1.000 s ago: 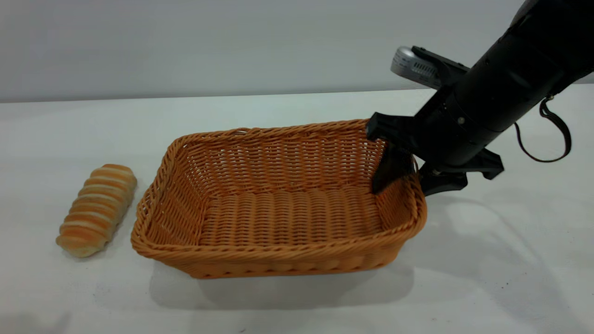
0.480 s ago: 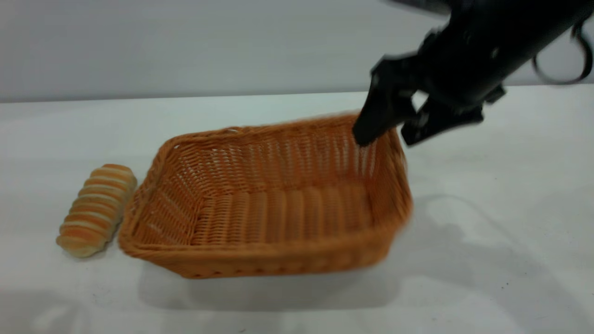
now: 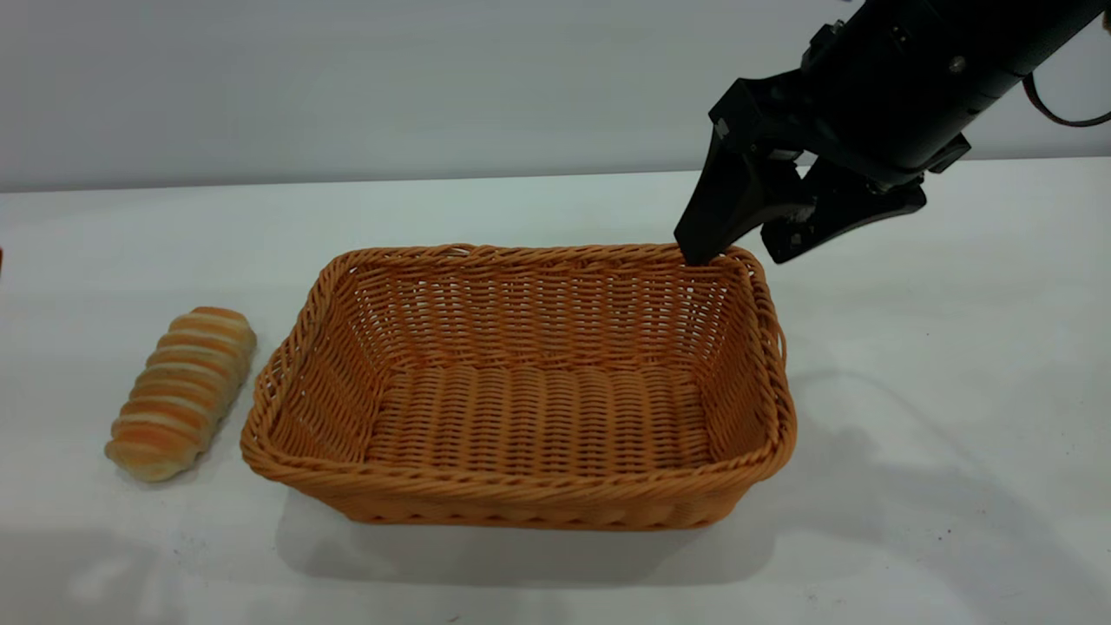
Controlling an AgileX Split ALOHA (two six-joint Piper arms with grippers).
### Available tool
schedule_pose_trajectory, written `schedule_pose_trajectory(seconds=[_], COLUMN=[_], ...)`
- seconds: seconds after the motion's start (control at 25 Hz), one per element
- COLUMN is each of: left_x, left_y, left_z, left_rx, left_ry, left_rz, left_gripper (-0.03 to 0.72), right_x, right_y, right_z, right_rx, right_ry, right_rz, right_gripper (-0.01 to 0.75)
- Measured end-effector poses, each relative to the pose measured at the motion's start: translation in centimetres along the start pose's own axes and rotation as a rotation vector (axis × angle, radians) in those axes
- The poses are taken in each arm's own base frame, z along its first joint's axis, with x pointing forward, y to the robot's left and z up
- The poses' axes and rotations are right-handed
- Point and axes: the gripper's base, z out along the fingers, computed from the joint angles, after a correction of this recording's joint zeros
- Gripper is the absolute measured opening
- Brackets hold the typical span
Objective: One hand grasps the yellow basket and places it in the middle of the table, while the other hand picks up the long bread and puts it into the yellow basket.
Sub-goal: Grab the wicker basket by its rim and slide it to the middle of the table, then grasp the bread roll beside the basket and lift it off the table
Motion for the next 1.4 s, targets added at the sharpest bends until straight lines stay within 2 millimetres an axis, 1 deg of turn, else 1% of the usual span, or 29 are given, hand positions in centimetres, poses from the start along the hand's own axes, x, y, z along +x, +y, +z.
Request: schedule_pose_trajectory(seconds=[0.12, 0.28, 0.44, 0.56, 0.84, 0.92, 1.12, 1.2, 1.4], left_x=[-0.3, -0.9, -2.4, -3.9, -6.4, -6.9, -7.7, -7.7, -7.4], left_y=[0.0, 0.1, -0.1, -0.2, -0.2, 0.0, 0.5, 0.6, 1.0], left_z=[0.5, 1.9, 3.9, 5.5, 9.5, 10.9, 14.0, 15.4, 18.6], left_rx=[-0.004, -0.018, -0.032, -0.039, -0.076, -0.098, -0.147, -0.153, -0.160], left_ry=[-0.010, 0.041, 0.109, 0.153, 0.275, 0.310, 0.352, 0.371, 0.419], left_rz=[0.000, 0.028, 0.040, 0.051, 0.108, 0.124, 0.132, 0.128, 0.124], left_gripper=[0.523, 0.523, 0.523, 0.523, 0.523, 0.523, 0.523, 0.523, 0.522], right_x=[0.3, 1.0, 1.6, 1.9, 2.5, 2.8, 3.9, 4.2, 5.0], right_y=[0.7, 1.7, 2.7, 3.6, 5.8, 6.5, 7.6, 8.0, 8.1], right_z=[-1.0, -3.0, -5.6, -7.8, -13.7, -15.4, -18.1, -19.0, -20.6], right_rx=[-0.031, -0.059, -0.066, -0.064, -0.045, -0.044, -0.046, -0.042, 0.004], right_ry=[0.044, 0.118, 0.162, 0.158, 0.018, -0.029, -0.088, -0.114, -0.140], right_rz=[-0.042, -0.096, -0.136, -0.164, -0.248, -0.272, -0.310, -0.317, -0.319], right_gripper=[0.594, 0.594, 0.594, 0.593, 0.593, 0.593, 0.593, 0.592, 0.592])
